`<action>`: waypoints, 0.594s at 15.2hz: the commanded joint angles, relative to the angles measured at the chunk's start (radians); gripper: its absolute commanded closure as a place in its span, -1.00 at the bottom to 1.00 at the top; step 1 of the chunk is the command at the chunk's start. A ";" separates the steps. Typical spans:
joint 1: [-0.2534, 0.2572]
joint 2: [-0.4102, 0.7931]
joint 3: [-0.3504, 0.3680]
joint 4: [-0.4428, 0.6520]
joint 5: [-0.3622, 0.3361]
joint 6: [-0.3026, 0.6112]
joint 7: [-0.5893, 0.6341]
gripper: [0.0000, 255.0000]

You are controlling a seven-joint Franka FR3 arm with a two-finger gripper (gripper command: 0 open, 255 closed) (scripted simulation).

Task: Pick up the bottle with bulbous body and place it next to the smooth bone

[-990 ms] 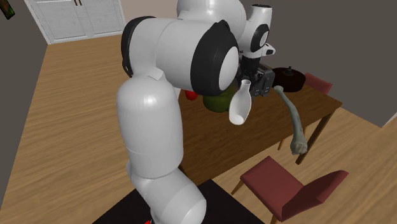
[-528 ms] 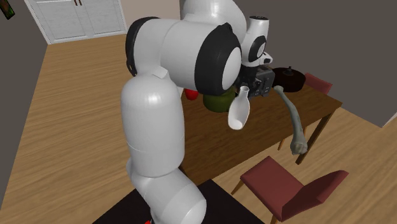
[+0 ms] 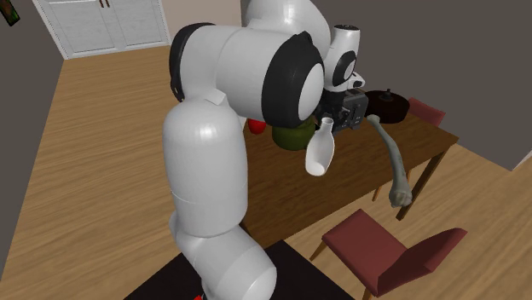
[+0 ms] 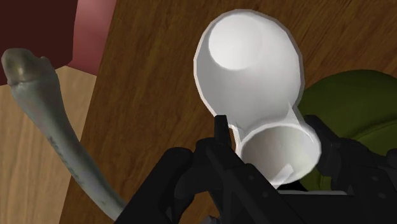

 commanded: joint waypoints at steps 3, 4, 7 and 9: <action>0.000 0.000 0.000 0.000 0.000 0.000 0.000 -1.00; 0.000 0.000 0.000 0.000 0.000 0.000 0.000 -1.00; -0.001 -0.014 0.000 0.017 0.003 -0.031 -0.002 -1.00; -0.003 -0.039 -0.001 0.055 0.008 -0.093 -0.006 -1.00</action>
